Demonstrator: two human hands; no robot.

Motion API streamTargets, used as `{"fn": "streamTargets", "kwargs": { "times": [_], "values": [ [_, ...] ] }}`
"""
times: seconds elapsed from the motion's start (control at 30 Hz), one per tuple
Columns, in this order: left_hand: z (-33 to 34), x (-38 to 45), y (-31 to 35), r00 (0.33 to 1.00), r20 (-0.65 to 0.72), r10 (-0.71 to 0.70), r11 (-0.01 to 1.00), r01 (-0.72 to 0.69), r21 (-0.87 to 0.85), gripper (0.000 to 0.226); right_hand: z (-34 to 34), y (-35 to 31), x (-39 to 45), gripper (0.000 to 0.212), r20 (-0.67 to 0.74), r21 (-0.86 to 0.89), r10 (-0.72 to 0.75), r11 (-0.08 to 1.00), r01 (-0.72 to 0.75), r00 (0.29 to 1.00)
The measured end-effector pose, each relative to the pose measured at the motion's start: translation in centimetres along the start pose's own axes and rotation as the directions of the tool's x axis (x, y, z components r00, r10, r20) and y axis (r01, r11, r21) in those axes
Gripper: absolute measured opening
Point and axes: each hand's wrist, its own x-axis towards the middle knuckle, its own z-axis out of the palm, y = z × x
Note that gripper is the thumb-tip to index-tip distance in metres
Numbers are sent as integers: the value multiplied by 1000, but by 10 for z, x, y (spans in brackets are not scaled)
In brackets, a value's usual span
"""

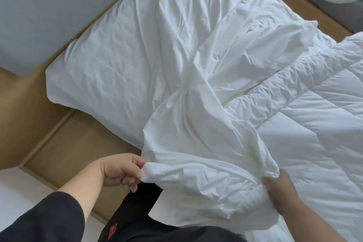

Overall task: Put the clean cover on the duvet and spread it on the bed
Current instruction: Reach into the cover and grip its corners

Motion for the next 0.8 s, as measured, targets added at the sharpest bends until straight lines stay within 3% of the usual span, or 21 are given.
{"fn": "streamTargets", "kwargs": {
  "times": [0.07,0.17,0.23,0.3,0.37,0.47,0.57,0.7,0.8],
  "values": [
    [-12,7,4,986,-143,-84,986,62,-153,49,-31,-6,13,51,-19,28,-32,999,33,999],
    [-9,44,12,827,-462,-322,944,241,-226,76,-46,-18,25,49,28,12,-58,998,57,998],
    [6,74,16,795,-453,-404,909,293,-296,82,-37,-16,28,49,117,24,-37,999,35,992],
    [21,102,17,819,-389,-421,872,246,-423,75,-23,-8,29,57,179,36,-6,999,0,984],
    [39,119,17,798,-469,-378,870,133,-474,49,-10,3,31,72,187,70,19,997,-33,982],
    [60,128,19,724,-643,-251,936,13,-351,26,2,20,32,105,128,137,112,982,-129,985],
    [90,112,42,818,-563,-118,957,-57,-284,32,10,30,9,125,165,184,246,944,-275,955],
    [152,93,109,876,-474,88,894,-280,-351,28,5,12,-16,96,299,301,182,914,-273,937],
    [200,75,174,868,-449,212,844,-394,-363,35,-22,-24,-27,72,207,474,-34,878,-70,978]
  ]
}}
